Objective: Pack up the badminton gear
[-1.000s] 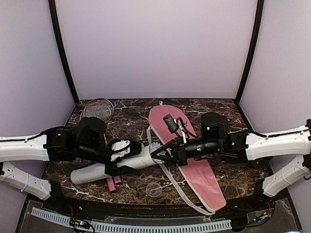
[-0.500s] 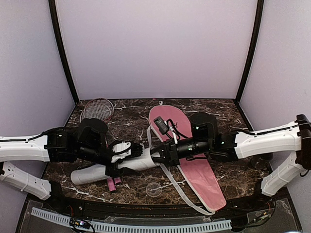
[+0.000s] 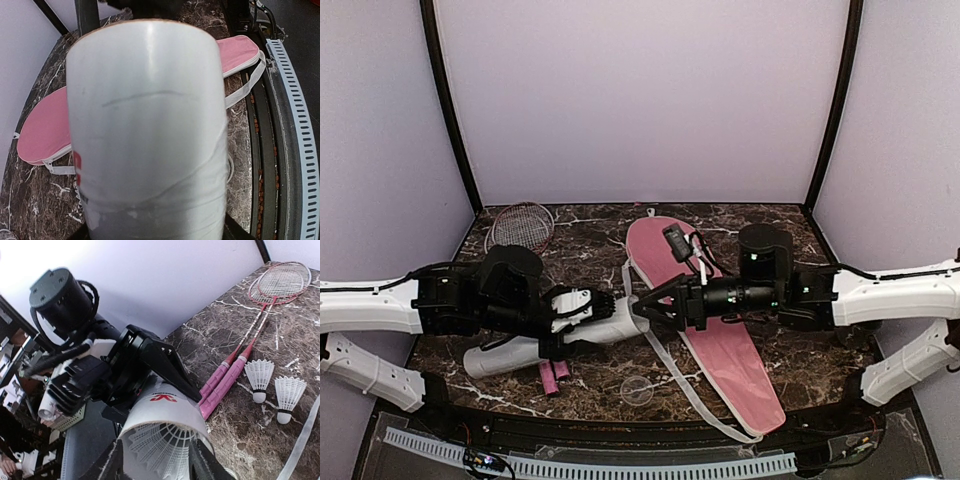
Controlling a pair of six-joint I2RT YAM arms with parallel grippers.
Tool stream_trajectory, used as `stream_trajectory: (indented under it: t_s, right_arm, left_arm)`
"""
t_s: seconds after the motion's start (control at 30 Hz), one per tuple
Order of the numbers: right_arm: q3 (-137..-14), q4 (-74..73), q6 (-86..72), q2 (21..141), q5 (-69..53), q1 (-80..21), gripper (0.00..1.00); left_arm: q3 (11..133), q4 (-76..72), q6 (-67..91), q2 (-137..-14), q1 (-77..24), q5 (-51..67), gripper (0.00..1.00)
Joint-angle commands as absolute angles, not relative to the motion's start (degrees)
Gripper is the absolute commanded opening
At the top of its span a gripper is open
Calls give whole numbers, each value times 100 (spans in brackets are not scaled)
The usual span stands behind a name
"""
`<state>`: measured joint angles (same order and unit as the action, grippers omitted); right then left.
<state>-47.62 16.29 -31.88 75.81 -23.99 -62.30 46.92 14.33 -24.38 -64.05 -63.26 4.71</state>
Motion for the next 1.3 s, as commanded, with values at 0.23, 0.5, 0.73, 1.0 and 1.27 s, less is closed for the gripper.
stream_trajectory:
  t_s: [0.23,0.5,0.73,1.0,1.27]
  right_arm:
    - [-4274,1268,-3066,6503,-158,-6082,59]
    - [-5123,654,-3149,7784,279,-6086,59]
    - [-6339,75,-3738,9405,896,-6112,64]
    - [-8225,-766,-3984,11248,1526,-6144,69]
    - [-9624,-1738,-3932,12472,1945,-6139,73]
  left_arm:
    - [4798,1415,-2152,-6158,-5347,-614,60]
    - [4873,1390,-1860,-5906,-4583,-1260,60]
    - [4825,1235,-1731,-5697,-4359,-1741,60]
    - [4825,1217,-1711,-5770,-4359,-1680,60]
    - [4847,1262,-1719,-5779,-4359,-1595,60]
